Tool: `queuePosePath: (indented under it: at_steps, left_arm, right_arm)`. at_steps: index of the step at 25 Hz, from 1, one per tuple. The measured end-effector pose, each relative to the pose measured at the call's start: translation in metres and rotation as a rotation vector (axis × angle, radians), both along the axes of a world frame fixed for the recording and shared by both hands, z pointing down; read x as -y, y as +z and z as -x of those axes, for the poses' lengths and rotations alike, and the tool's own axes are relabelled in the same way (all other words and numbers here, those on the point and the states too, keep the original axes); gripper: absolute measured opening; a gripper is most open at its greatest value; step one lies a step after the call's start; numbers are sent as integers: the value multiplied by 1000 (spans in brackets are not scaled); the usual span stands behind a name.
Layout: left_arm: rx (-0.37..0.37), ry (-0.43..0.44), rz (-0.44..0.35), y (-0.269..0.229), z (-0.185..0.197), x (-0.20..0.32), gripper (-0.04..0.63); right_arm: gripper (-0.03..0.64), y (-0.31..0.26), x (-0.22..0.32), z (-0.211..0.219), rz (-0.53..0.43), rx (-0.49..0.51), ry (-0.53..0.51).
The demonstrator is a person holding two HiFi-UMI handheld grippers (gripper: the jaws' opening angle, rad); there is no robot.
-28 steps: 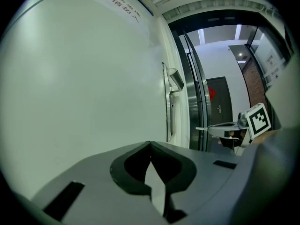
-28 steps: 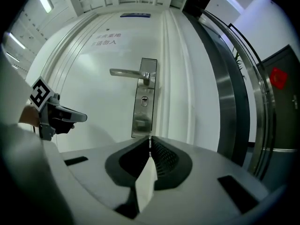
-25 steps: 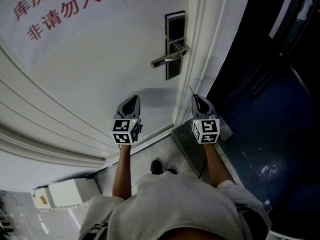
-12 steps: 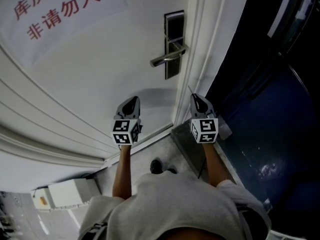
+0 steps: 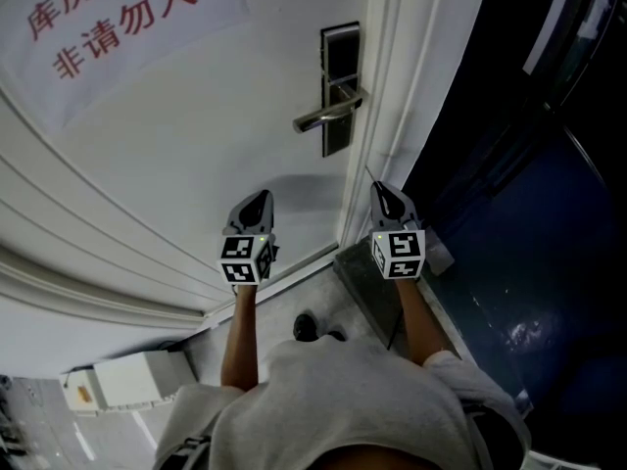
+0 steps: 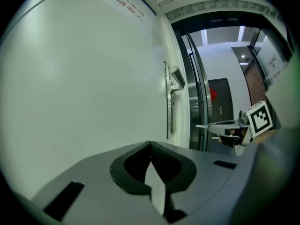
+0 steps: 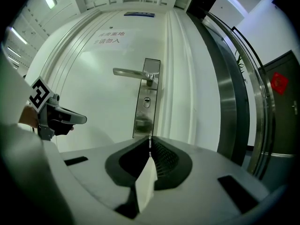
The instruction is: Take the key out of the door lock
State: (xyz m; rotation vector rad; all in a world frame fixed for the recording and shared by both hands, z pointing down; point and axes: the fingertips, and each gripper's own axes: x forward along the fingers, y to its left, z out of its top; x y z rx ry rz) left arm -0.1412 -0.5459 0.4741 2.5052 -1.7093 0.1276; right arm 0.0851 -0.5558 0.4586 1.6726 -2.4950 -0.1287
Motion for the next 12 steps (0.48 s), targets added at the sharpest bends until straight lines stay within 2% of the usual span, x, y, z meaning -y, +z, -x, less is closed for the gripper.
queuePosePath:
  at_steps: [12]
  left_arm:
    - [0,6,-2,3,-3,4,18]
  right_arm:
    - [29,6,1,1,13,-13,-4]
